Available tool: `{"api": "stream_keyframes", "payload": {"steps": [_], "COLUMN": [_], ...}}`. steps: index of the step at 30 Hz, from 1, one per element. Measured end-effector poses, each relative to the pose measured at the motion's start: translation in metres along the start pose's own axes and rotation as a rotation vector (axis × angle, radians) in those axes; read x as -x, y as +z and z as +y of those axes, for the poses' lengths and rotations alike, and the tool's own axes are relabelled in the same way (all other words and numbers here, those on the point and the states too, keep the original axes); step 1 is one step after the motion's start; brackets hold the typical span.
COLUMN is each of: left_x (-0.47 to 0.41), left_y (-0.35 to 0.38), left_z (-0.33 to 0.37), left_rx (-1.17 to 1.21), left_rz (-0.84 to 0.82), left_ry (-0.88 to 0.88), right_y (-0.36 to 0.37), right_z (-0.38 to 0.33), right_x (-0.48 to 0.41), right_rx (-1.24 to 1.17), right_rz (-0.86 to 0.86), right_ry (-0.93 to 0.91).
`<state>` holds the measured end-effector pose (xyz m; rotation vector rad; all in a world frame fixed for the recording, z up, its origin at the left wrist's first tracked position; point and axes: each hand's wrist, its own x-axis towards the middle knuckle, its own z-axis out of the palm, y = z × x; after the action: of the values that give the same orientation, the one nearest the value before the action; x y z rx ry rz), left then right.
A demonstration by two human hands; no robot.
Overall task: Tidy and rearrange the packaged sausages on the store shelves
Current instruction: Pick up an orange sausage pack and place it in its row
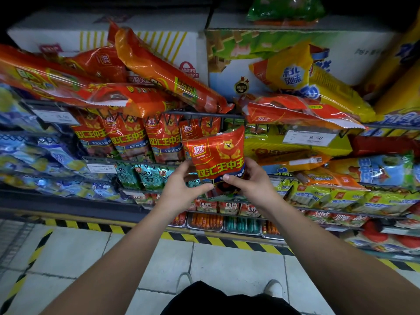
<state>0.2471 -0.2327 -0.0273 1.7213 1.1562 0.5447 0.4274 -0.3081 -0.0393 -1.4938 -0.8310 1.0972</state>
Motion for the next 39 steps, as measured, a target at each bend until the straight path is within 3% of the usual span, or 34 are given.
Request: {"api": "stream_keyframes", "payload": {"steps": [6, 12, 17, 30, 39], "left_x": [-0.013, -0.039, -0.058, -0.087, -0.098], "left_y": [0.013, 0.029, 0.046, 0.056, 0.056], "left_z": [0.012, 0.014, 0.01, -0.003, 0.004], "left_rx": [-0.077, 0.097, 0.1, -0.07, -0.181], "left_rz": [0.131, 0.17, 0.159, 0.087, 0.095], "left_ry": [0.07, 0.108, -0.005, 0.005, -0.039], "right_y": [0.002, -0.002, -0.009, -0.019, -0.017], "right_z": [-0.009, -0.009, -0.005, 0.007, 0.009], "right_x": [-0.01, -0.026, -0.039, -0.071, -0.091], "right_rx": [0.035, 0.095, 0.187, 0.436, 0.643], "right_rz": [0.036, 0.143, 0.166, 0.121, 0.214], "right_ry": [-0.094, -0.114, -0.12, -0.048, 0.041]}}
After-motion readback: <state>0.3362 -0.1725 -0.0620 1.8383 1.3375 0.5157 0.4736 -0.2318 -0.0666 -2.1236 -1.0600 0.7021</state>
